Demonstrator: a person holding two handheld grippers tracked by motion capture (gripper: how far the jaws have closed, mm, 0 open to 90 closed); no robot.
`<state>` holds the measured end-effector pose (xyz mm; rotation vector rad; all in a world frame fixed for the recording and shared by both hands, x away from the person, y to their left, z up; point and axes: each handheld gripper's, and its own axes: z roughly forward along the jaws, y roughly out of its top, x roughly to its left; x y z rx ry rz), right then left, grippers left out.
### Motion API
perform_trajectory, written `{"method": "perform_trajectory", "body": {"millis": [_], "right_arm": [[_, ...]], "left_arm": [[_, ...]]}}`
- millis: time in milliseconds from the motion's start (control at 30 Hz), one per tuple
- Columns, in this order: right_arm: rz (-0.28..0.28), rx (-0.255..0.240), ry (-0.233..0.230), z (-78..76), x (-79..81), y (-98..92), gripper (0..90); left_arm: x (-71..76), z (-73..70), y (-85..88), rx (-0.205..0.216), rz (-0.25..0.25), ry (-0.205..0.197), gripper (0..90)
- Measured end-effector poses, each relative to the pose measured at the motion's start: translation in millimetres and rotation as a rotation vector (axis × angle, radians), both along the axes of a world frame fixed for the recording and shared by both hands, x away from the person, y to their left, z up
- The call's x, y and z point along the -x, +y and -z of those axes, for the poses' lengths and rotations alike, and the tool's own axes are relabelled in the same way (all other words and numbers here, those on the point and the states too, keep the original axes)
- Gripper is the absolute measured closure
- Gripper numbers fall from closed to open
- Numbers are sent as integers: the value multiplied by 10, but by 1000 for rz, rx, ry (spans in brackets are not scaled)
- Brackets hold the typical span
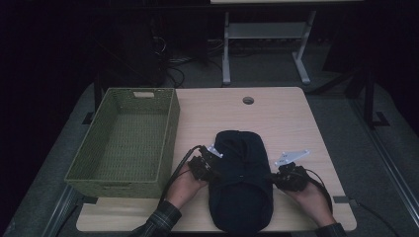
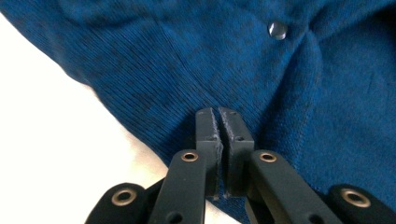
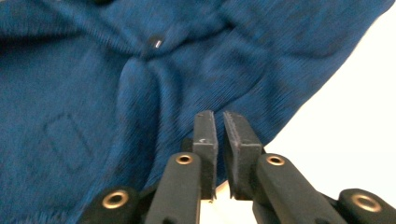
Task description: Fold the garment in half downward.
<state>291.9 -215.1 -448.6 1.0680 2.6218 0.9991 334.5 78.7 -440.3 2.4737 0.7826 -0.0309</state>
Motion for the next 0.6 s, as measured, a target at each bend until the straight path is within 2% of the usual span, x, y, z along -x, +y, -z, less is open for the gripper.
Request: {"method": "perform_trajectory", "body": {"millis": [133,267,600], "right_arm": [[15,-28,-17,-86,-109,-45,780],[29,-40,-35,-174,-214,-75,715],[36,-37,-66,-278,-503,-62,656]], "left_arm": [[-77,-62,17,6,-15,-4,835],[-150,-137,38,18,-36,-27,795],[-395,-257,91,33,-91,-60,726]]}}
